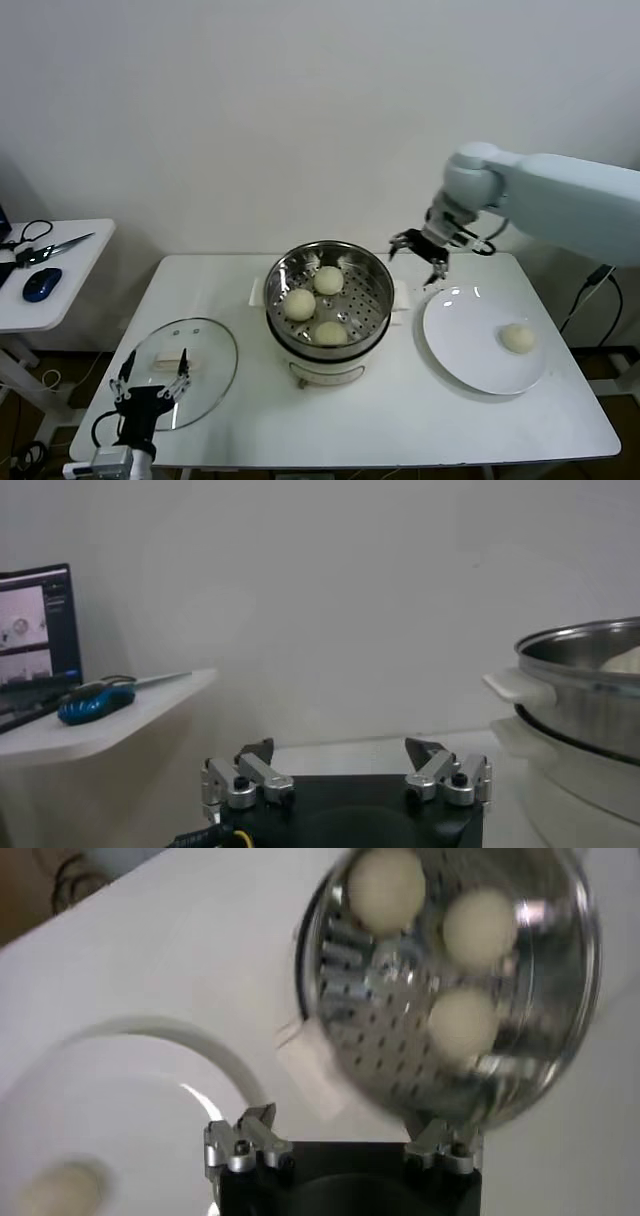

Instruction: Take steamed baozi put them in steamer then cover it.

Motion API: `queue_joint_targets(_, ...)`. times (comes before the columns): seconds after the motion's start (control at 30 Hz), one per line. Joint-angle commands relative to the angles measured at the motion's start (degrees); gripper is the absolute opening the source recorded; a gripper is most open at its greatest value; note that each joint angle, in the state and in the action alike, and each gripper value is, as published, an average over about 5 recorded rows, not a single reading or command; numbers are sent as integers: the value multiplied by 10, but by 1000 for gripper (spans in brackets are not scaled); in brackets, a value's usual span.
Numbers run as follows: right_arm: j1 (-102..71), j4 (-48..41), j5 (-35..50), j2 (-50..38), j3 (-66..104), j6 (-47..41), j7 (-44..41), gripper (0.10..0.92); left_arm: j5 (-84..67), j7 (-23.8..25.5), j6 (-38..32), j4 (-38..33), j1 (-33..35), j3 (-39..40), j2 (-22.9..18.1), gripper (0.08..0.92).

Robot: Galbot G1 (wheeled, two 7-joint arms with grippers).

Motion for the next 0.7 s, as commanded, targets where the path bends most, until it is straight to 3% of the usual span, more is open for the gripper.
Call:
queue_joint_targets(0.03, -154, -19, 32, -173, 89, -214, 7, 823, 9, 0, 4, -4, -4, 5, -3, 823)
queue_joint_targets(0.23, -253, -85, -27, -172, 159, -195, -13, 823, 11, 0, 4, -6, 0, 3, -4, 823)
queue_joint_targets(0.7, -375, -284, -154, -74, 282, -120, -33, 823, 10, -2, 12, -14, 2, -6, -5, 823)
